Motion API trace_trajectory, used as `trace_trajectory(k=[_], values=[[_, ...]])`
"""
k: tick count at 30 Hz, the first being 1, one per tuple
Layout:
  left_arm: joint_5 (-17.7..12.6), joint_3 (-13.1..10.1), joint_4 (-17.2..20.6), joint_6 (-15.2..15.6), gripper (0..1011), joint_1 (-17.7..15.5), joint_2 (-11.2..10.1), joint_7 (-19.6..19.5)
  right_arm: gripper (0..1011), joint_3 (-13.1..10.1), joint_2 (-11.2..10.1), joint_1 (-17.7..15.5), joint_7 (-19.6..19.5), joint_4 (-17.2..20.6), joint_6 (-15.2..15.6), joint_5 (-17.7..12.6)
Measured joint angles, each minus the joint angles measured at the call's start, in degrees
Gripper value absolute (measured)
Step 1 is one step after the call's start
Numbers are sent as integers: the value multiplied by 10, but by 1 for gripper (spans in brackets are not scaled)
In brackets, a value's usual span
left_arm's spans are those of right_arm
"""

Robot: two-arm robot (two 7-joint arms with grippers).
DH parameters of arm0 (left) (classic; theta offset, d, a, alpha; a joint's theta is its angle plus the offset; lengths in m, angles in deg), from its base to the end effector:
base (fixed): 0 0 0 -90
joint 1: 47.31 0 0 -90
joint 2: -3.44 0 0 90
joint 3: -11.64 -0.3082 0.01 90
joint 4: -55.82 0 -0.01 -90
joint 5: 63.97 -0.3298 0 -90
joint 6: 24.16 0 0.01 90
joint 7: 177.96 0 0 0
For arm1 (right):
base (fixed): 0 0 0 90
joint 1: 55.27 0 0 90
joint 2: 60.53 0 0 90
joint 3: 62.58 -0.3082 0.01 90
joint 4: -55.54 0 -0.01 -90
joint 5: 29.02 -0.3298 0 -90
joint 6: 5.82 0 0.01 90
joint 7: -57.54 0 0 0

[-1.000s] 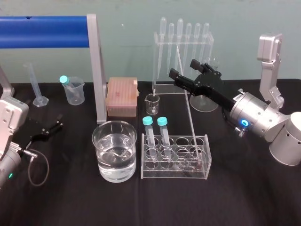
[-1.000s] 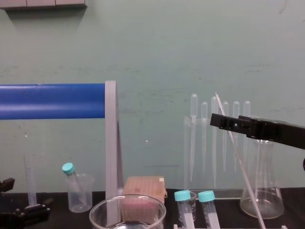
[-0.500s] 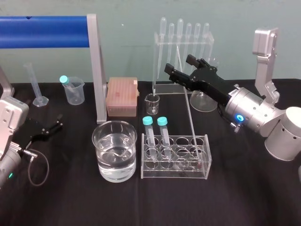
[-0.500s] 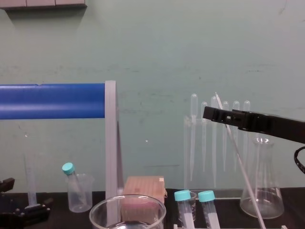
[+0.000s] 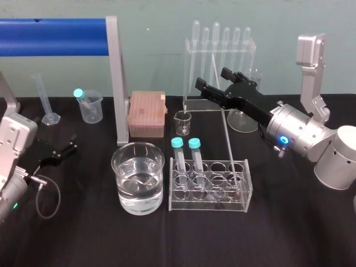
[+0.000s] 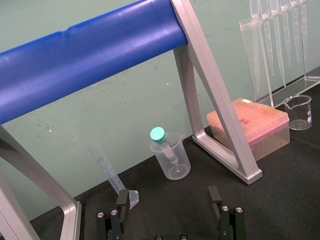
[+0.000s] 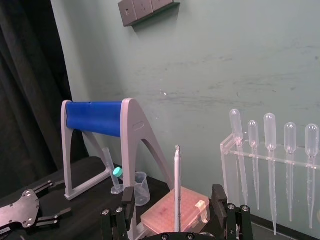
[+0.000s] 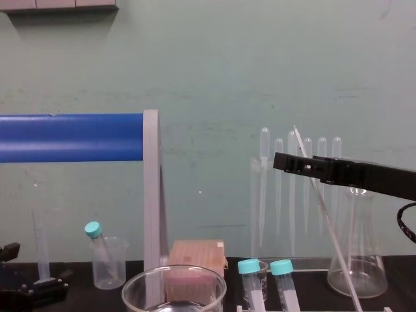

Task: Hold the thermometer with one hand and immerse one end into the beaker, then reinsert it into the test tube rack.

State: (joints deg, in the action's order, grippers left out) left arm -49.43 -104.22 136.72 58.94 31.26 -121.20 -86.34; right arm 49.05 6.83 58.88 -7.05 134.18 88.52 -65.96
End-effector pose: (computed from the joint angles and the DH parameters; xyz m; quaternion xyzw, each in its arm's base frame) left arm 0.3809 0.0874 -0.3210 0.1415 -0.1325 0.5799 0.7913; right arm 0.4546 -0.0320 -0.2393 0.0570 0.0447 -0.4133 0.9077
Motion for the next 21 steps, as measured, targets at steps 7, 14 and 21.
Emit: trace_trajectory(k=[7,14,21], values=[[0,0,0,0,1008,0,0,0,1003,1,-2,0,-1,-1,5,1],[0,0,0,0,1008,0,0,0,1003,1,-6,-3,-5,4,8,3],[0,0,0,0,1008,0,0,0,1003,0,-7,-5,-7,6,12,4]])
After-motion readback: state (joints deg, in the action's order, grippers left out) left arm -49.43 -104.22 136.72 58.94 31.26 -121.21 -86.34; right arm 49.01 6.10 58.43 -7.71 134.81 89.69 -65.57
